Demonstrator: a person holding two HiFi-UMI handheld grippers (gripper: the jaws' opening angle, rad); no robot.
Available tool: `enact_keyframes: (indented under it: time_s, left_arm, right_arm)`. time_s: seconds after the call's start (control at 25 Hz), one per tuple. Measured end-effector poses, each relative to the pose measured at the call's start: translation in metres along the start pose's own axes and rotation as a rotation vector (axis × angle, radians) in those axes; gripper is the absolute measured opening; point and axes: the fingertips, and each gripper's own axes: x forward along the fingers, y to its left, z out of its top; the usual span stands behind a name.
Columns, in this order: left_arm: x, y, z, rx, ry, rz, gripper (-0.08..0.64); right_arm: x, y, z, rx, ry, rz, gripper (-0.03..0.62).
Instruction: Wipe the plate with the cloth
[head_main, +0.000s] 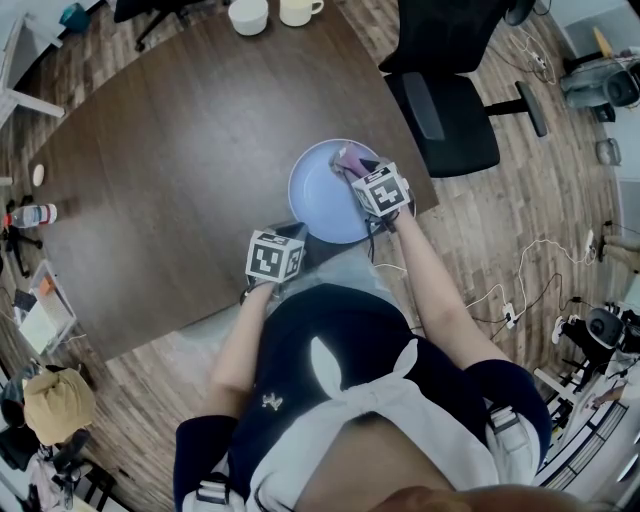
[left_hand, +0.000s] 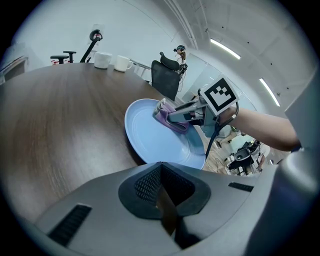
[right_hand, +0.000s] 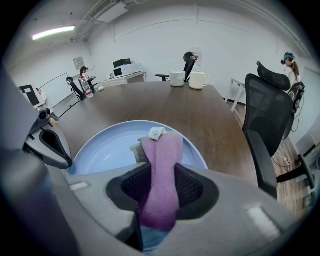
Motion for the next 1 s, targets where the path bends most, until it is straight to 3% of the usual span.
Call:
enact_keyframes:
  time_s: [0.8, 1.0]
  left_arm:
    - [0.0, -0.001, 0.001, -0.018, -0.006, -0.012, 0.006]
    - [0.001, -0.001, 0.0, -0.017, -0.006, -0.015, 0.006]
  right_arm:
    - [-0.011, 0.031, -0.018, 0.076, 0.0, 0.039, 0.14]
    - [-0.013, 0.048, -0.023, 0.051, 0.002, 0.067, 0.14]
